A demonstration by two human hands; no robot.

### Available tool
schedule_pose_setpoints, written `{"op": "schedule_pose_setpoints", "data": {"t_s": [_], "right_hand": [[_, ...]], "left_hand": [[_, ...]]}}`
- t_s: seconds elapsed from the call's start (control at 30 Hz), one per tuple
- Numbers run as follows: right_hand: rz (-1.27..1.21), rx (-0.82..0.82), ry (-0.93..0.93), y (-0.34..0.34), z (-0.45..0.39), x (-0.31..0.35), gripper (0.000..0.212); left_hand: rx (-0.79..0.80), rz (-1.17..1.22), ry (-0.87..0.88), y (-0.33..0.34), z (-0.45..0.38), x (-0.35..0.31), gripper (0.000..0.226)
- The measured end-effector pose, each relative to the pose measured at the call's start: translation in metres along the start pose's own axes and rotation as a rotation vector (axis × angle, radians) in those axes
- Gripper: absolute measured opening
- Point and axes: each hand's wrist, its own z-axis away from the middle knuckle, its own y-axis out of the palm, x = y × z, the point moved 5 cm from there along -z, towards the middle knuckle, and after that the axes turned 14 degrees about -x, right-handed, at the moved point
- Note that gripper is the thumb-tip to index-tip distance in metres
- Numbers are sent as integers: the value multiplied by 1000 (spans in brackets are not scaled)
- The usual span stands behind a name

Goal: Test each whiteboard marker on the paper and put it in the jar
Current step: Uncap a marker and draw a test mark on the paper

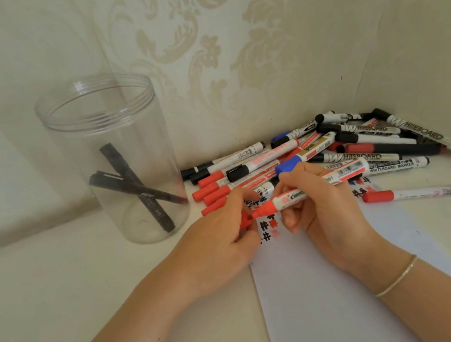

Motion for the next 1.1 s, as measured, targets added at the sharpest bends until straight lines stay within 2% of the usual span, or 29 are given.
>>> {"op": "schedule_pose_setpoints", "data": {"t_s": [0.3,0.47,0.57,0.67,0.73,0.83,0.9,0.97,1.1], "right_hand": [[49,-71,-32,-8,-3,-2,20],[120,-31,-60,-3,1,-1,20],[110,56,-53,4,5,0,26],[19,109,6,7,8,2,37],[23,55,-28,5,7,4,35],[88,-45,-127,2,7,10,21],[137,-62,-179,5,11,14,20],[169,-71,-231,10,17,18,23],[189,-51,-290,21,23,15,27]], "left_hand": [[-38,52,8,0,0,-5,26],[-52,103,29,2,2,-6,26],[-53,121,36,0,3,-10,27],[-99,122,63,-7,4,-9,16],[-159,121,68,-10,4,-9,8],[-279,209,56,-10,5,-12,31],[-337,318,-23,-10,5,-8,43],[-385,385,-108,-10,5,-3,46],[-494,365,-183,-14,7,1,52]]}}
